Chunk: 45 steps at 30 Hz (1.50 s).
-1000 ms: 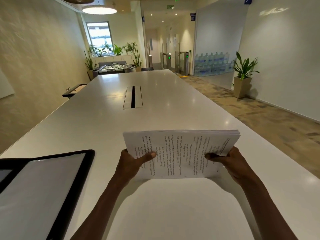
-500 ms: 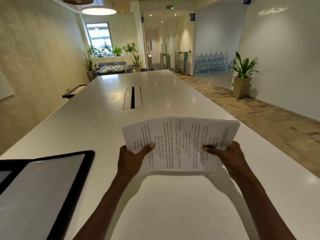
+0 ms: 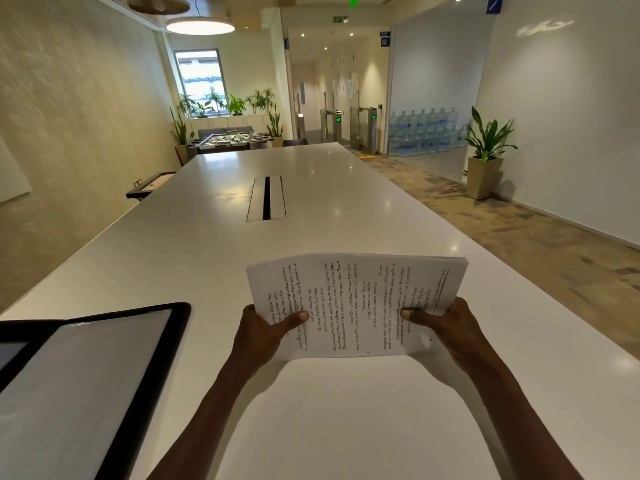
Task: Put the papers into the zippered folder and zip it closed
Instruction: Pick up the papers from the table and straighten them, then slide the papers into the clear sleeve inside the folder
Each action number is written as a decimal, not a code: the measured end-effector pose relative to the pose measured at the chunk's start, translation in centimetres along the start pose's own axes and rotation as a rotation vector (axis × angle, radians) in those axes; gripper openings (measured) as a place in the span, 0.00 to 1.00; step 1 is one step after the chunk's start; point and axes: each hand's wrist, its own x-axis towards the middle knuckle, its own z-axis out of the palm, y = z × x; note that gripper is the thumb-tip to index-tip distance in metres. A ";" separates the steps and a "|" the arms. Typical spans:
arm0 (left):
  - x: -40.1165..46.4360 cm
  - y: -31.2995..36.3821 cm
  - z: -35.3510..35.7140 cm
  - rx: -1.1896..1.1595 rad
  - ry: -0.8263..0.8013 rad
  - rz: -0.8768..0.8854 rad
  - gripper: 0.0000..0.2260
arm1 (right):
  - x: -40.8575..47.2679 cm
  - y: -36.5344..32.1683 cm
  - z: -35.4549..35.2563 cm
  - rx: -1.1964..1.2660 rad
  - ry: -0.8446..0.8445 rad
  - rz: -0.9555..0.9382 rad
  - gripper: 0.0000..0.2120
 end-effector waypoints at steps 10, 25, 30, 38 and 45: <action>0.0 1.2 -3.3 -0.120 -0.172 -0.043 0.20 | 0.4 -1.2 1.1 -0.064 -0.127 0.025 0.24; -2.7 3.1 -13.1 -0.105 -0.178 -0.110 0.26 | 0.1 -4.2 10.0 -0.031 -0.324 0.018 0.22; -4.6 2.8 -18.0 -0.095 -0.067 -0.222 0.25 | -0.2 -4.9 14.4 -0.012 -0.369 0.057 0.17; -9.4 1.2 -28.0 -0.403 0.660 -0.290 0.15 | -1.7 -5.0 22.6 0.084 -0.345 0.124 0.15; -15.7 -0.5 -33.6 -0.086 1.249 -0.325 0.12 | -3.4 -5.3 30.2 0.195 -0.326 0.180 0.13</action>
